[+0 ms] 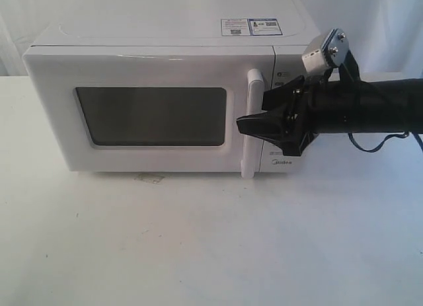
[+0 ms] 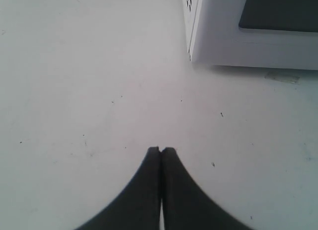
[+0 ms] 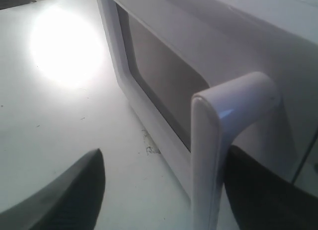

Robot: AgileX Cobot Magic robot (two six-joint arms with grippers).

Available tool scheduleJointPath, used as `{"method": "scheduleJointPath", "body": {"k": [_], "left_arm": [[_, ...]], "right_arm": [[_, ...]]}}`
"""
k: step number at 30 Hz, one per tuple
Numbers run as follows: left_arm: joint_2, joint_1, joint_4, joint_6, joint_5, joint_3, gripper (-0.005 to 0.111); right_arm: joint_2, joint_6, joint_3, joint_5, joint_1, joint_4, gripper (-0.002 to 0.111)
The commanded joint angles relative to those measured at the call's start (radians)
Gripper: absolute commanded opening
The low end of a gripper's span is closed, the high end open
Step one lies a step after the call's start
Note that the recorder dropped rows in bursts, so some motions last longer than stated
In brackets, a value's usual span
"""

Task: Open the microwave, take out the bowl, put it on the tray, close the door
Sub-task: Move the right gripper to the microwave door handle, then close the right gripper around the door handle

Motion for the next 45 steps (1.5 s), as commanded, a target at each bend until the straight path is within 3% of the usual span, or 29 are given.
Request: {"method": "scheduleJointPath", "body": {"k": [1, 28, 31, 41, 45], "left_arm": [[-0.004, 0.002, -0.004, 0.002, 0.003, 0.004, 0.000], [-0.004, 0.002, -0.004, 0.002, 0.003, 0.004, 0.000], [-0.004, 0.002, -0.004, 0.002, 0.003, 0.004, 0.000], [-0.004, 0.002, -0.004, 0.002, 0.003, 0.004, 0.000], [-0.004, 0.002, -0.004, 0.002, 0.003, 0.004, 0.000]], "right_arm": [[0.006, -0.028, -0.034, -0.055, 0.017, 0.105, 0.062], [0.003, 0.057, -0.041, -0.018, 0.040, 0.126, 0.062], [0.003, 0.057, -0.041, -0.009, 0.040, 0.126, 0.054], [0.005, 0.053, -0.073, -0.012, 0.040, 0.126, 0.053], [0.005, 0.053, -0.073, 0.006, 0.040, 0.126, 0.040]]}}
